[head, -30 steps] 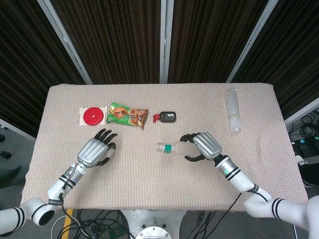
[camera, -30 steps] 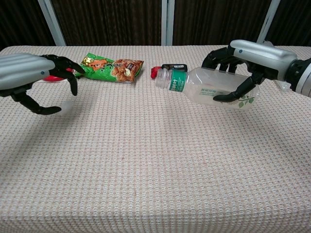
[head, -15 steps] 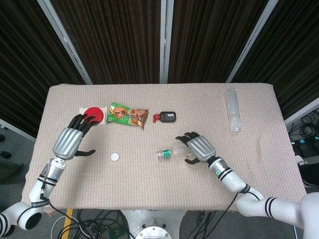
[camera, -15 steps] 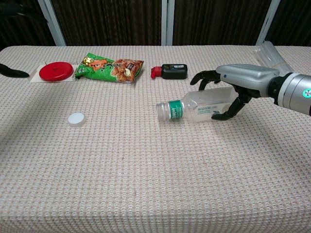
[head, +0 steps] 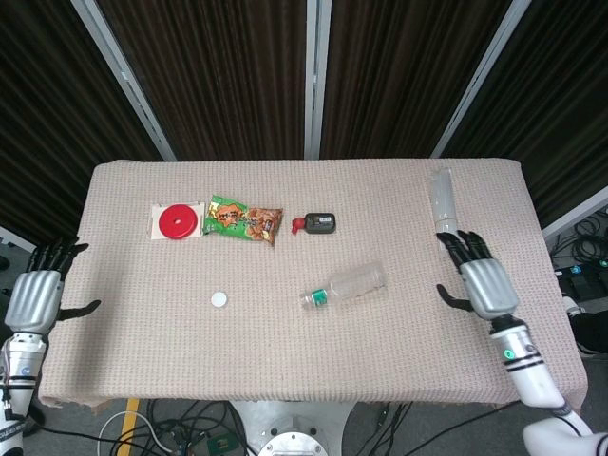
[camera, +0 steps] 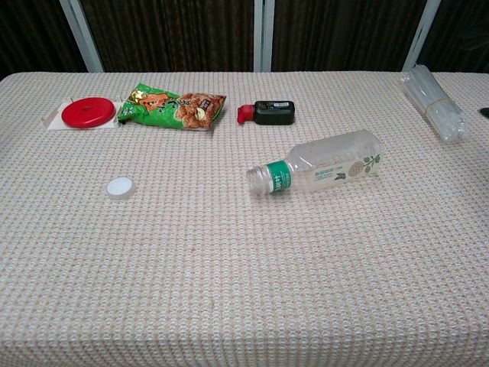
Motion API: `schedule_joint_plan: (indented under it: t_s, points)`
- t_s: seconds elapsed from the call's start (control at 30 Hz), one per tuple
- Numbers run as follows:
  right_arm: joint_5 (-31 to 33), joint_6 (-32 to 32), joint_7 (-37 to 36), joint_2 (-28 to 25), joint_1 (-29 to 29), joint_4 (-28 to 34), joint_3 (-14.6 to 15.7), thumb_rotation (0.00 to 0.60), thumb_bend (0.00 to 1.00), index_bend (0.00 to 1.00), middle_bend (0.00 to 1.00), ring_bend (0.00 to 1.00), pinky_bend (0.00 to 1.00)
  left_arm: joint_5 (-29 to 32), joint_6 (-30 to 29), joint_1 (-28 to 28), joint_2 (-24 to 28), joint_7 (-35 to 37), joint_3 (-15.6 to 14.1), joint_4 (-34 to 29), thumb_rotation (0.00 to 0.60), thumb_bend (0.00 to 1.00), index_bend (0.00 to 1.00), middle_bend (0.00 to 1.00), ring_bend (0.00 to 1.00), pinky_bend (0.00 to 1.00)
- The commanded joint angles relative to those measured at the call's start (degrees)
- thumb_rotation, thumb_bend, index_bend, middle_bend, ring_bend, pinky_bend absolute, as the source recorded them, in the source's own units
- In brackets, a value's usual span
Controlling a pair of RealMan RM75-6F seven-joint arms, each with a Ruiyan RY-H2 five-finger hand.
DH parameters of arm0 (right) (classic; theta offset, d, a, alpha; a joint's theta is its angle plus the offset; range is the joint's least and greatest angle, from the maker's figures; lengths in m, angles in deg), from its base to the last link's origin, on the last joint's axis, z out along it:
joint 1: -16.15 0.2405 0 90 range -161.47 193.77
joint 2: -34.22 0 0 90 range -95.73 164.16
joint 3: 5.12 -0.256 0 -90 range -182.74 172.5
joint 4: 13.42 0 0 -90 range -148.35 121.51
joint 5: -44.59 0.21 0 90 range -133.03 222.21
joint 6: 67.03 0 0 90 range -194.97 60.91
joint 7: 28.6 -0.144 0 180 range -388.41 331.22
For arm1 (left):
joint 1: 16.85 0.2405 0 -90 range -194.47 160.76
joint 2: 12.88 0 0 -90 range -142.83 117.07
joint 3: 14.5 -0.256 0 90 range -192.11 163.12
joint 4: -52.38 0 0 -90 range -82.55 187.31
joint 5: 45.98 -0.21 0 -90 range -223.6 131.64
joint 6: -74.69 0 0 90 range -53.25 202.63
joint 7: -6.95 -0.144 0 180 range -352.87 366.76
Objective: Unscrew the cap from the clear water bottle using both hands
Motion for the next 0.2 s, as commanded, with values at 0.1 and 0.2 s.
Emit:
schedule_joint_plan:
  t_s: [0.1,0.2]
  points:
    - [-1.2,-9.0,-1.5,-6.0,-9.9,4.2,3.9,0.600,0.29,0.00,0.12,0.00,0.01,-0.1,-3.9,3.9,-0.4,-3.7,-1.7,-0.4,0.600,0.06,0.16,0.09,0.00,0.00]
    - [-2.2,-11.4,-1.6,-6.5,-12.2,4.7,4.2,0.600,0.29,0.00,0.11,0.00,0.01,-0.9,-6.1,5.3,-0.6,-4.9,-1.7,-2.1,0.600,0.06,0.16,0.09,0.00,0.00]
